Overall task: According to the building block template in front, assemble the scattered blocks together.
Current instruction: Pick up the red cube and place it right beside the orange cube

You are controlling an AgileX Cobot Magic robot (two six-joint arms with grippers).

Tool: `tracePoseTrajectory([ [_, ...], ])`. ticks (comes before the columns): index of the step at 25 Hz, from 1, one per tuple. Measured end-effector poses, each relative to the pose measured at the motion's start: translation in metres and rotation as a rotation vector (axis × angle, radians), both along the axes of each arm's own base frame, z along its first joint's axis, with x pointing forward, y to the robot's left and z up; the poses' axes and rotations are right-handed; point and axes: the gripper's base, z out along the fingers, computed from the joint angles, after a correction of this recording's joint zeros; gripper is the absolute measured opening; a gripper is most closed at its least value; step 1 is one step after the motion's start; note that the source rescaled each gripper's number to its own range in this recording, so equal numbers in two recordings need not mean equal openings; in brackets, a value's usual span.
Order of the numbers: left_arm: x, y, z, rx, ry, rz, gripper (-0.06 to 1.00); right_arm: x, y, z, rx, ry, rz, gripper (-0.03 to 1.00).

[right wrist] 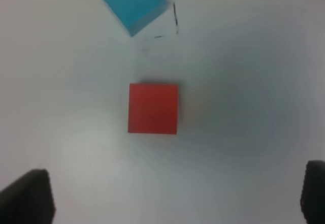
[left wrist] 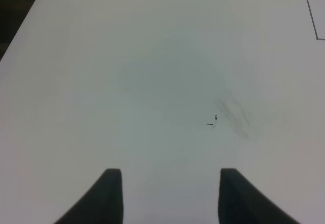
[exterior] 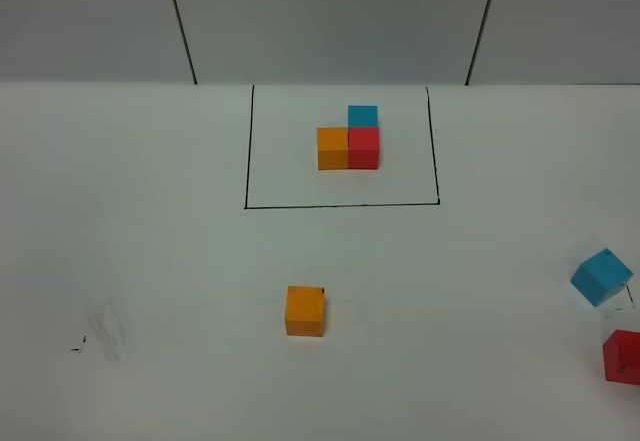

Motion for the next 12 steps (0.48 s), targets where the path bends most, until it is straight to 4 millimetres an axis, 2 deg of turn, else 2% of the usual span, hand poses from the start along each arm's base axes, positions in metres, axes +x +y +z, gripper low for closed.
tracePoseTrajectory([
  [6, 0.000, 0.000, 0.000, -0.002, -0.001, 0.001, 0.01, 0.023, 0.000, -0.027, 0.010, 0.076, 0.000, 1.00],
  [12, 0.000, 0.000, 0.000, -0.003, 0.000, 0.002, 0.01, 0.037, 0.000, -0.044, 0.023, 0.111, -0.002, 1.00],
])
